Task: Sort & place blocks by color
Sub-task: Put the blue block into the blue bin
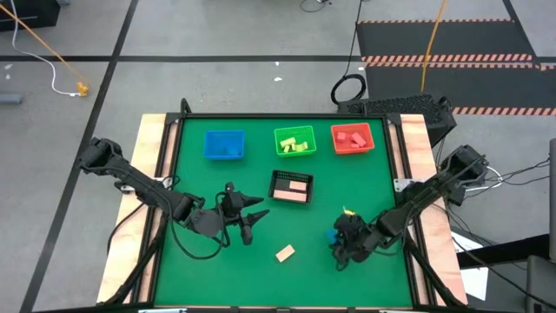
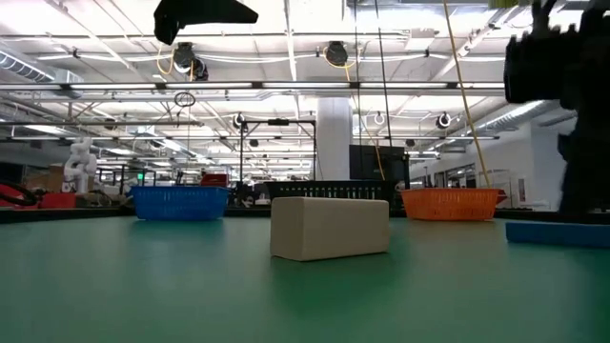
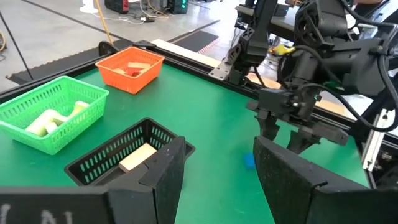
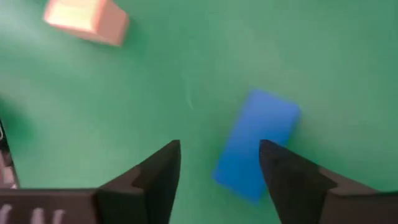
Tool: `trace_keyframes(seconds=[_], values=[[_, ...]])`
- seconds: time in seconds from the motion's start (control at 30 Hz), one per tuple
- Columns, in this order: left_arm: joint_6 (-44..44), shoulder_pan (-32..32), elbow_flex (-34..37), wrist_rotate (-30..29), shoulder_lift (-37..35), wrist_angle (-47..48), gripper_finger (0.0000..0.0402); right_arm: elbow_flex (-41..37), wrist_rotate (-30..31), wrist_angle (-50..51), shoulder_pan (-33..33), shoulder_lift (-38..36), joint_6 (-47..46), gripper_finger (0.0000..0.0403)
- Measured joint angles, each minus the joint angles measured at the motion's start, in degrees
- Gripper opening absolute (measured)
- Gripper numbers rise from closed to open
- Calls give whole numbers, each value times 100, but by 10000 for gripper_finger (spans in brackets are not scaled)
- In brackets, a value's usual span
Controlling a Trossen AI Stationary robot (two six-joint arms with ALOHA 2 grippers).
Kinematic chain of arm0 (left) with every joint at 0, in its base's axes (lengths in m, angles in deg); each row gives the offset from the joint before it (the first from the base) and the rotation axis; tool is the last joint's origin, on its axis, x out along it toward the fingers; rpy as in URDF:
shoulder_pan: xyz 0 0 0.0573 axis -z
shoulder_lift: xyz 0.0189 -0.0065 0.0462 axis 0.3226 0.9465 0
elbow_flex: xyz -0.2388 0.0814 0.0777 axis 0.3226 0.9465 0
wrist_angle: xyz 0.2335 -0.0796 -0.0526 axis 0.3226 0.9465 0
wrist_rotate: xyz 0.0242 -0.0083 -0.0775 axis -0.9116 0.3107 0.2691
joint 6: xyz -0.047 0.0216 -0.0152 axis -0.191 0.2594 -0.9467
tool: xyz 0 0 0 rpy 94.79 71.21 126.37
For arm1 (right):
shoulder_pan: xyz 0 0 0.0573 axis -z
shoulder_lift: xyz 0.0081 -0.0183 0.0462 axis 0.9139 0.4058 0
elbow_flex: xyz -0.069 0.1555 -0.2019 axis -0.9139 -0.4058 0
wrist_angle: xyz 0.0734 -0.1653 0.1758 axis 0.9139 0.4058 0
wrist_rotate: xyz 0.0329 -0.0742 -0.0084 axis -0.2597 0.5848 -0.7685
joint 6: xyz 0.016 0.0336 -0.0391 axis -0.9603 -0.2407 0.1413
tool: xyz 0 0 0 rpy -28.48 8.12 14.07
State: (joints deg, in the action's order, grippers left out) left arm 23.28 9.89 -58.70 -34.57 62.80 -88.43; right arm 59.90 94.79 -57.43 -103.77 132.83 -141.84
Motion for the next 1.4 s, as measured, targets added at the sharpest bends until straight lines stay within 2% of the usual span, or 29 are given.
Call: trace_keyframes(seconds=[0.13,0.23,0.4,0.57,0.8,0.97,1.17,1.4], values=[[-2,-47,0,1,0,35,191,2,-893,269,398,-161,-304,246],[1,-57,0,1,0,38,191,0,-1176,298,669,-199,-269,263],[165,-57,2,0,0,46,191,20,-1124,352,892,-205,92,269],[256,-94,2,0,0,74,191,20,-552,711,929,-179,299,269],[243,-178,2,0,0,129,191,29,-334,190,775,370,303,270],[229,-191,4,0,0,167,191,199,-132,323,687,639,303,268],[216,-191,4,0,0,201,191,400,352,866,592,915,822,233],[144,-191,4,0,0,269,191,413,498,1032,571,1092,2098,152]])
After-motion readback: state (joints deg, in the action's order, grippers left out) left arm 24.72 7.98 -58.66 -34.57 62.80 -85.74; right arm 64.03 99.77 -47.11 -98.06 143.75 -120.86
